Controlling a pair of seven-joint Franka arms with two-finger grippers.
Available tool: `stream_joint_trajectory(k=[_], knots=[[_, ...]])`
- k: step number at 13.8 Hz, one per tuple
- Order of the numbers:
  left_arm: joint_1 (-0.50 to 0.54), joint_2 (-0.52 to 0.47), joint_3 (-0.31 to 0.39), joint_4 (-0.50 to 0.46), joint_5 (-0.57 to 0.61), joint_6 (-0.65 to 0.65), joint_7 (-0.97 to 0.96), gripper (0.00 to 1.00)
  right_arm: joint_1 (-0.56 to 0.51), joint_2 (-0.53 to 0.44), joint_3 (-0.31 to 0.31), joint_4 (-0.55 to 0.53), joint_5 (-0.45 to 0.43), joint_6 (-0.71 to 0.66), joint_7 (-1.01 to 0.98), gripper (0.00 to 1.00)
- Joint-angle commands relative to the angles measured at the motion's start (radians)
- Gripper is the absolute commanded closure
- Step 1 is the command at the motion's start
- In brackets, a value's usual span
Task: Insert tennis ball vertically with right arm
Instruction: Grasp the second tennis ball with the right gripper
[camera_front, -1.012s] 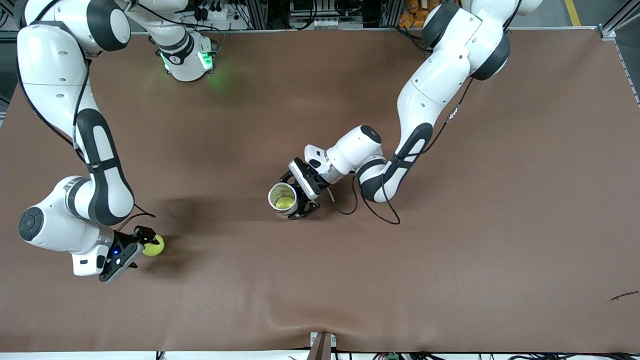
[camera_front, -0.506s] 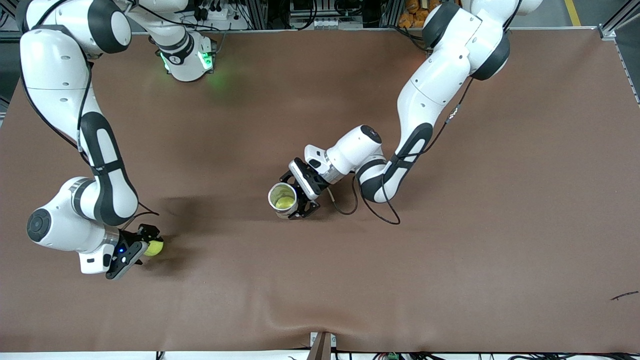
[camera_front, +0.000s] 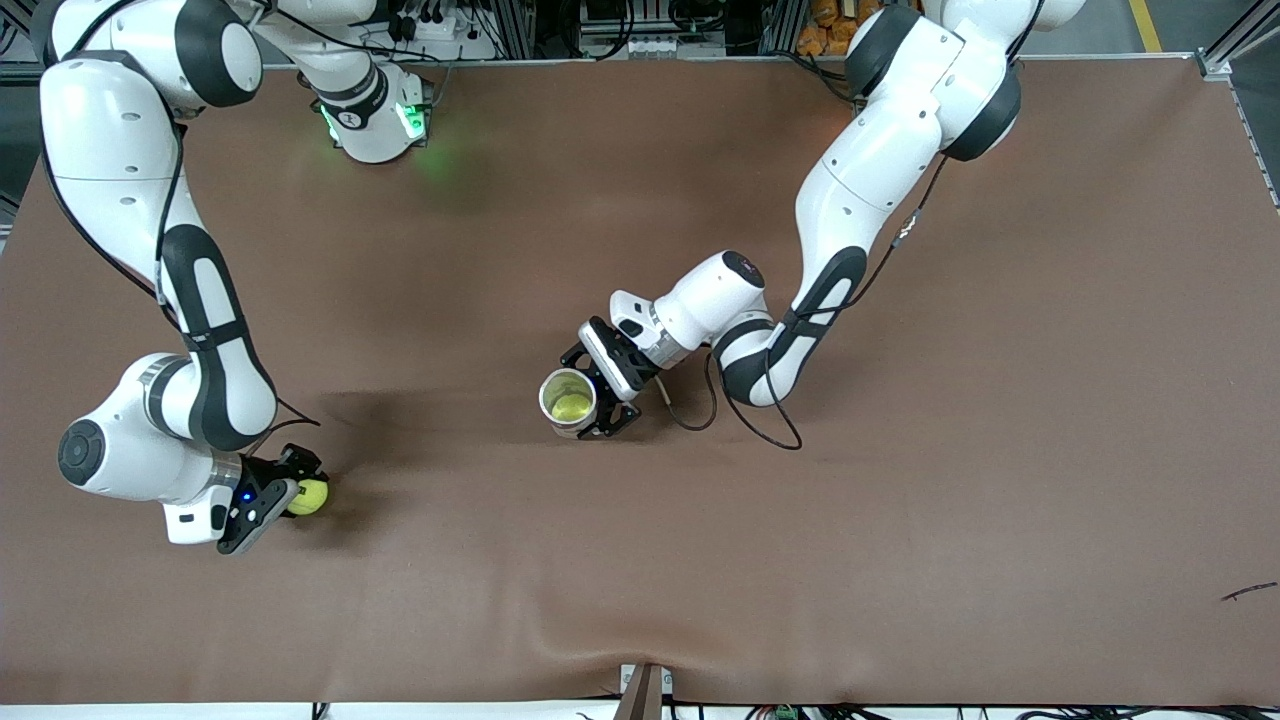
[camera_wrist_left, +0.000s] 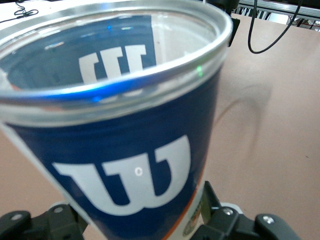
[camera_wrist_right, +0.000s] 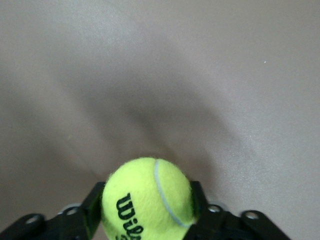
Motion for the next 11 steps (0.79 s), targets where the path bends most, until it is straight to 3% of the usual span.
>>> stream_joint_trajectory(k=[1, 7, 11], knots=[[0.005, 0.004, 0.000, 0.011, 0.027, 0.019, -0.010, 0.12, -0.014, -0.015, 0.024, 0.002, 0.000, -0.054, 0.081, 0.65], [0.005, 0.004, 0.000, 0.011, 0.030, 0.019, -0.010, 0.12, 0.000, -0.101, 0.118, 0.048, 0.104, -0.250, 0.446, 0.63], [-0.005, 0.003, 0.000, 0.011, 0.030, 0.019, -0.012, 0.12, 0.047, -0.185, 0.192, 0.047, 0.104, -0.330, 0.829, 0.60]])
